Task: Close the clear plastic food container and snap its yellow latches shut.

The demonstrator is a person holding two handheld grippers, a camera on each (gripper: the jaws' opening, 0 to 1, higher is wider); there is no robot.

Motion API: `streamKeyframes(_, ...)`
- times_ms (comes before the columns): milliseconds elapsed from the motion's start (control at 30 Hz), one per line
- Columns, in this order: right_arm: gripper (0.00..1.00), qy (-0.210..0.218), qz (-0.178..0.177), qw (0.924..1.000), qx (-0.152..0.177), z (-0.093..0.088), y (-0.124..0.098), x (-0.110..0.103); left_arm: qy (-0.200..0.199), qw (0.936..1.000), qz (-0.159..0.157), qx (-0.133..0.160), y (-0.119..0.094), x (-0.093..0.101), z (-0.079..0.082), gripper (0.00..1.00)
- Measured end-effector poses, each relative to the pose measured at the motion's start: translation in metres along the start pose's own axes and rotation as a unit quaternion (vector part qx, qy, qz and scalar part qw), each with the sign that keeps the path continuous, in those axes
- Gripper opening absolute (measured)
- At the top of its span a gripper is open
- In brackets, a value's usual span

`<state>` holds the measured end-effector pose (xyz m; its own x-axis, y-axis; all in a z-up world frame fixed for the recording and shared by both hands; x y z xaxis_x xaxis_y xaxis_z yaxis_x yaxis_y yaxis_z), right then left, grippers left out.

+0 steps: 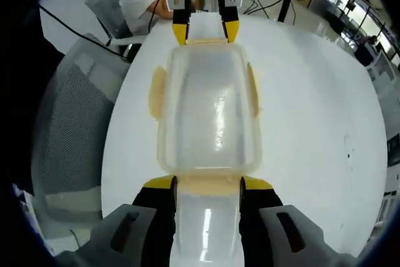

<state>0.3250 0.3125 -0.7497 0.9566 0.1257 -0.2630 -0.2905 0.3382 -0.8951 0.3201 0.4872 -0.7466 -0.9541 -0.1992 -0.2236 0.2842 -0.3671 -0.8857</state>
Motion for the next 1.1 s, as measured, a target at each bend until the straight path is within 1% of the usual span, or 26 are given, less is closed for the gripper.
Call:
streamKeyframes(133,0.36,0.000,0.001,1.0000,-0.006,-0.012,-0.003,-0.002,-0.003,1.0000,-0.004,-0.004,0.007,0.003,0.011,0.34)
streamKeyframes(267,0.36,0.001,0.002,1.0000,-0.008,-0.027,-0.008,-0.003,-0.002,1.0000,-0.002,-0.001,0.012,0.008,0.027,0.34)
streamKeyframes(367,0.36,0.002,0.001,1.0000,-0.008,-0.038,-0.014,-0.003,-0.002,1.0000,0.000,0.000,0.017,0.007,0.037,0.34)
streamKeyframes(533,0.36,0.003,0.002,1.0000,-0.007,-0.051,-0.018,-0.003,-0.001,1.0000,0.000,-0.001,0.022,0.007,0.051,0.34)
streamKeyframes(800,0.36,0.003,0.002,1.0000,-0.006,-0.076,-0.023,-0.004,-0.003,1.0000,-0.001,-0.003,0.035,0.014,0.072,0.34)
streamKeyframes(933,0.36,0.004,0.001,1.0000,-0.009,-0.090,-0.026,-0.006,-0.002,1.0000,-0.003,-0.004,0.043,0.016,0.085,0.34)
streamKeyframes(1100,0.36,0.011,-0.004,0.9999,-0.011,-0.111,-0.032,-0.006,0.001,1.0000,-0.003,0.003,0.054,0.015,0.102,0.34)
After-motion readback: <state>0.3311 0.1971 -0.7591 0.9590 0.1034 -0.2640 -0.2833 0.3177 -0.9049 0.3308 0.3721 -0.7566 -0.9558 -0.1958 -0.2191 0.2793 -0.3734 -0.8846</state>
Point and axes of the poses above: the point that each gripper's makers call its tool centre point, and the gripper's own axes: y roughly forward along the fingers, x roughly to its right, z roughly out of its top, the point moved 2 cm from there along -y, roughly backward along the fingers, and after that the axes turned 13 degrees about z, right-handed, at the moved point
